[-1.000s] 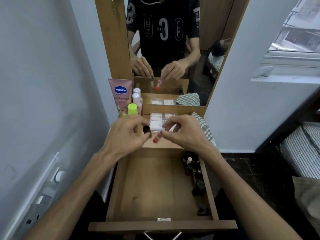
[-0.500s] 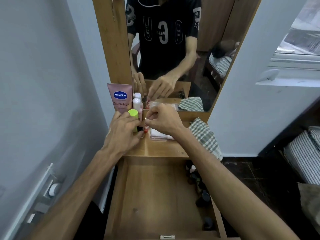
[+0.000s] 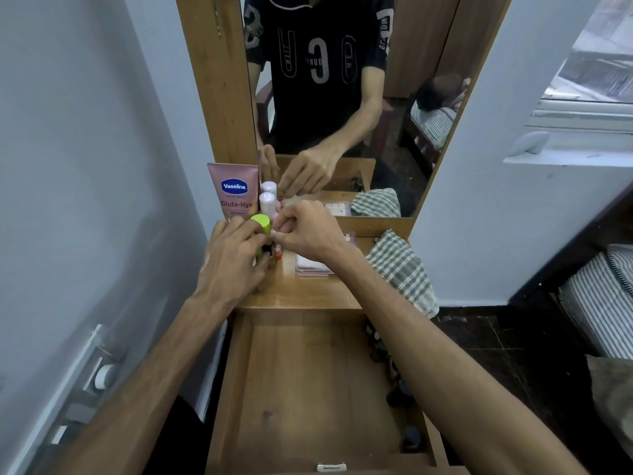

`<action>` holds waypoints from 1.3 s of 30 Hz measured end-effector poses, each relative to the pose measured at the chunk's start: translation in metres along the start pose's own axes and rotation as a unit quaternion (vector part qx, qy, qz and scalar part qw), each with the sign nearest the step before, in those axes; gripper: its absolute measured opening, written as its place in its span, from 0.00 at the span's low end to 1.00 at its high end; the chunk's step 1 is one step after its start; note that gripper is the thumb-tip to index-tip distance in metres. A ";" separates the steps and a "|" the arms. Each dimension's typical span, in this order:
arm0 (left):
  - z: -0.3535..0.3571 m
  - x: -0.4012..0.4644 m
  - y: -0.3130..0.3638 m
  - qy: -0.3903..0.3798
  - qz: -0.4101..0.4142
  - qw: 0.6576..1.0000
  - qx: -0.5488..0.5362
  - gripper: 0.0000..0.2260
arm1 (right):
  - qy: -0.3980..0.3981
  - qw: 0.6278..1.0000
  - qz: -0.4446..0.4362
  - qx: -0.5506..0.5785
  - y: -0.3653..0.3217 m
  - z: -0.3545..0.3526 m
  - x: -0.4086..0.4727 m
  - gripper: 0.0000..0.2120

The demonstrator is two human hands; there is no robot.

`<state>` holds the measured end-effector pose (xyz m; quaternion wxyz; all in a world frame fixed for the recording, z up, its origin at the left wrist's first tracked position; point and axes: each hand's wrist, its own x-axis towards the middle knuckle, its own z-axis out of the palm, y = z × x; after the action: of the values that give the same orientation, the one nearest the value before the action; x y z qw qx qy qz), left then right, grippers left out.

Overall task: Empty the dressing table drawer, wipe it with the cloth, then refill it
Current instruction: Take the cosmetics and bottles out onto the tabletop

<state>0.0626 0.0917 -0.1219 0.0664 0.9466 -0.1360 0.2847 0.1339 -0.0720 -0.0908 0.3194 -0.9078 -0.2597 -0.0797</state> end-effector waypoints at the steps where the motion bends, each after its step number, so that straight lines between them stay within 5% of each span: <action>1: 0.001 0.000 -0.001 0.000 -0.004 1.000 -0.003 0.14 | 0.000 1.000 -0.002 -0.002 0.000 0.000 0.000 0.02; 7: 0.006 -0.006 0.000 0.018 -0.016 1.000 -0.018 0.15 | -0.012 1.000 -0.011 -0.025 0.001 -0.007 -0.006 0.05; 14: 0.001 -0.031 0.045 0.073 0.018 0.991 -0.111 0.05 | -0.019 0.999 0.013 -0.036 0.018 -0.046 -0.068 0.05; 22: 0.035 -0.076 0.135 -0.082 0.093 0.973 -0.195 0.06 | -0.180 0.963 0.134 -0.149 0.057 -0.080 -0.173 0.03; 28: 0.062 -0.083 0.170 -0.166 0.052 0.963 -0.205 0.16 | -0.169 0.937 0.197 -0.235 0.079 -0.076 -0.217 0.10; 33: 0.074 -0.078 0.186 -0.177 0.033 0.965 -0.190 0.15 | -0.182 0.936 0.189 -0.235 0.088 -0.069 -0.228 0.16; 39: 0.079 -0.080 0.191 -0.185 0.023 0.965 -0.185 0.13 | -0.160 0.941 0.186 -0.235 0.088 -0.055 -0.232 0.12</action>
<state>-0.0171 -0.0894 -0.2230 0.2079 0.9504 -0.2183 0.0764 -0.0165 -0.2625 -0.1671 0.0602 -0.9900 -0.1082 0.0682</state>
